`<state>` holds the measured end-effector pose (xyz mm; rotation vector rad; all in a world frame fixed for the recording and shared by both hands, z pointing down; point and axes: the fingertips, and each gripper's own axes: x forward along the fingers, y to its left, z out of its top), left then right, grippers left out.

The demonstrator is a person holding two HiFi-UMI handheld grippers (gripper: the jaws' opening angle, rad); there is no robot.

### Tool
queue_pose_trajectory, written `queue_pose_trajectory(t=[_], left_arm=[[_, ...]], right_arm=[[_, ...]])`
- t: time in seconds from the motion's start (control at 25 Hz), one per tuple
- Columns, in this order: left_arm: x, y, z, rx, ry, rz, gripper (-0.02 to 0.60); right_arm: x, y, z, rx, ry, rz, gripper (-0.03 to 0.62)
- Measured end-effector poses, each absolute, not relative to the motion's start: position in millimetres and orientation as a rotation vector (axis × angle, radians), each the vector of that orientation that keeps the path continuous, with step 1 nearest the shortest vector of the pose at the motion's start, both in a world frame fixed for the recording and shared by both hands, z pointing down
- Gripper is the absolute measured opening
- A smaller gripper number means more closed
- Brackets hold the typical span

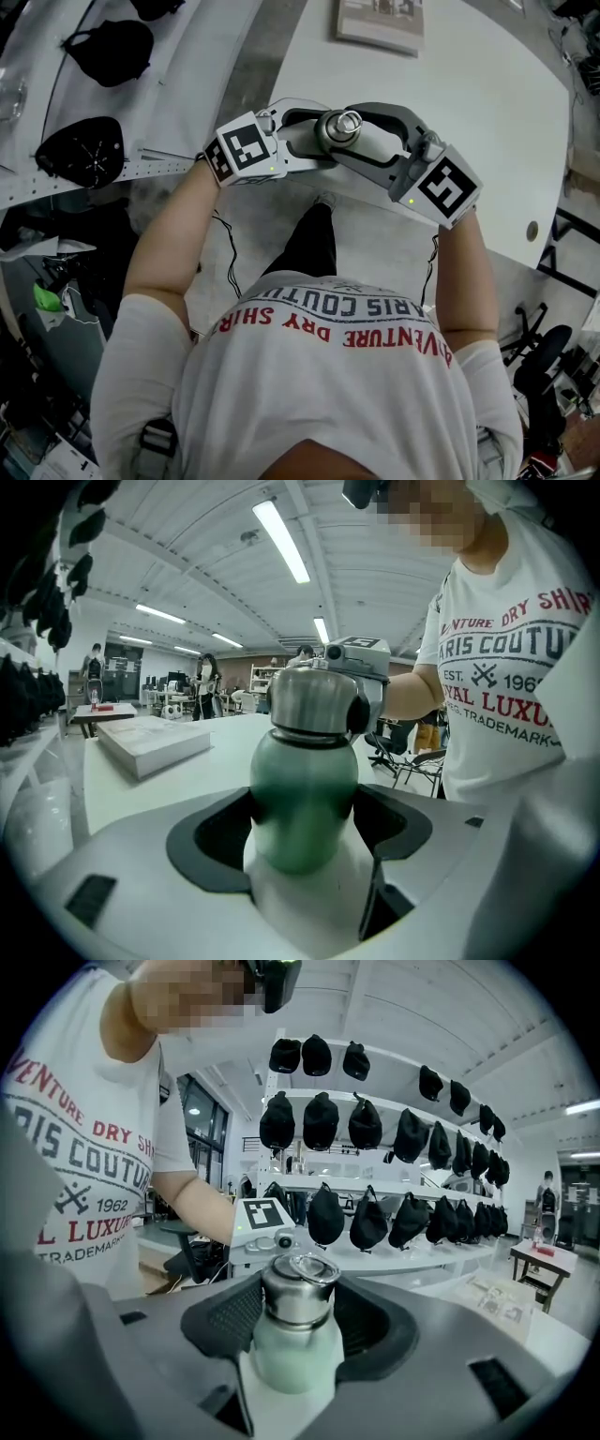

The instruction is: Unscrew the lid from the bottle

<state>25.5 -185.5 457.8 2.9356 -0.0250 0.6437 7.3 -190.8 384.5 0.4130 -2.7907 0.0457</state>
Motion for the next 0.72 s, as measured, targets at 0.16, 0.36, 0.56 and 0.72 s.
queue_pose_trajectory(t=[0.16, 0.36, 0.56, 0.72], left_arm=[[25.6, -185.0, 458.0, 2.939, -0.067, 0.654, 0.356], [24.1, -185.0, 459.4, 2.912, -0.196, 0.691, 0.356], [25.8, -184.0, 458.1, 2.84, -0.461, 0.671, 0.356], [27.1, -182.6, 457.4, 2.777, -0.666, 0.629, 0.356]], right_arm=[[7.5, -191.0, 385.7, 0.451, -2.784, 0.081, 0.263], [10.0, -192.9, 382.8, 0.586, -2.795, 0.118, 0.296], [10.6, -187.0, 381.9, 0.713, -2.776, 0.116, 0.301], [12.5, -185.0, 384.3, 0.81, -2.751, 0.149, 0.301]])
